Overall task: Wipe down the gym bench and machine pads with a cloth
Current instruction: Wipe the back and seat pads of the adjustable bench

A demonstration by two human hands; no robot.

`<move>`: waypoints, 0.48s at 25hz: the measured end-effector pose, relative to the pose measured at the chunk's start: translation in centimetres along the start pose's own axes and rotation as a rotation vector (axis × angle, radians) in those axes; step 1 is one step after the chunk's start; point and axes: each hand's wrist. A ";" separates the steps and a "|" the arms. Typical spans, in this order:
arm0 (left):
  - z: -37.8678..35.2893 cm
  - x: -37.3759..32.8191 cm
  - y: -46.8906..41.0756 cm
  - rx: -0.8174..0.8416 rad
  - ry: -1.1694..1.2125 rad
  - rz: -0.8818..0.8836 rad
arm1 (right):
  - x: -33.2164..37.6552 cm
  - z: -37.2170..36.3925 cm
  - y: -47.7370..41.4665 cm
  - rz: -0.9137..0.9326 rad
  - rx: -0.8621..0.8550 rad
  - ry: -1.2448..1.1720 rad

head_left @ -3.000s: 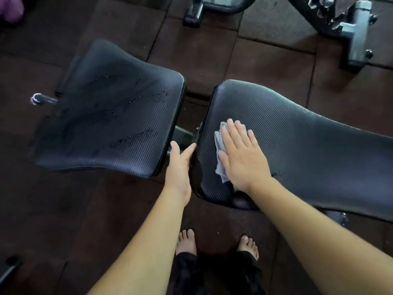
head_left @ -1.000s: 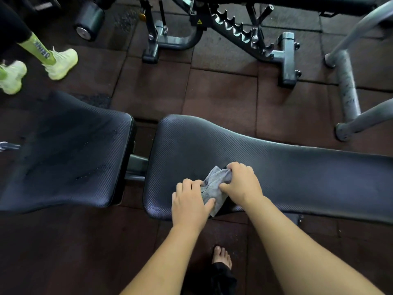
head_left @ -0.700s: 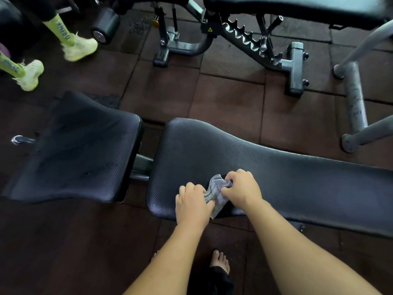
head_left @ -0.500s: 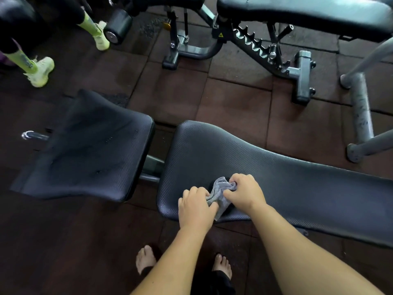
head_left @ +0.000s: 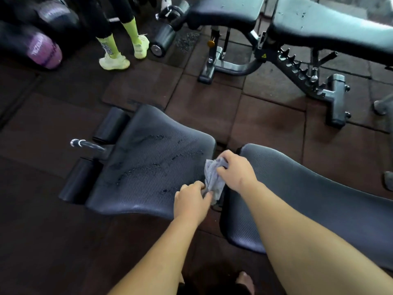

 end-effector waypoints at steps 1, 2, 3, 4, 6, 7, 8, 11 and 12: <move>1.0 0.5 -0.7 -0.011 0.029 -0.002 | 1.3 0.1 -1.2 0.011 -0.013 -0.016; 1.8 0.9 -1.5 -0.022 0.067 -0.003 | 2.3 0.3 -2.4 0.018 -0.020 -0.032; 2.6 1.2 -2.5 -0.032 0.102 -0.005 | 3.2 0.5 -3.8 0.025 -0.032 -0.038; 3.4 1.5 -3.6 -0.044 0.124 -0.009 | 3.9 0.7 -5.3 0.033 -0.047 -0.033; 4.8 1.9 -5.8 -0.071 0.131 -0.007 | 4.8 0.9 -8.4 0.047 -0.071 -0.018; 5.4 2.1 -6.8 -0.087 0.113 -0.006 | 5.0 0.8 -9.8 0.056 -0.072 -0.010; 5.8 2.4 -7.6 -0.108 0.075 -0.011 | 5.1 0.7 -11.0 0.070 -0.079 0.015; 6.8 3.7 -8.8 -0.184 -0.029 -0.061 | 4.4 -0.9 -12.1 0.174 -0.220 0.160; 7.2 4.5 -9.0 -0.222 -0.046 -0.077 | 4.0 -1.8 -12.0 0.227 -0.261 0.190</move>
Point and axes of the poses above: each hand's wrist, its own y-axis away from the middle knuckle, its own z-axis out of the back of the hand, x = y × z, and after that the axes turned 14 degrees about x, right-handed
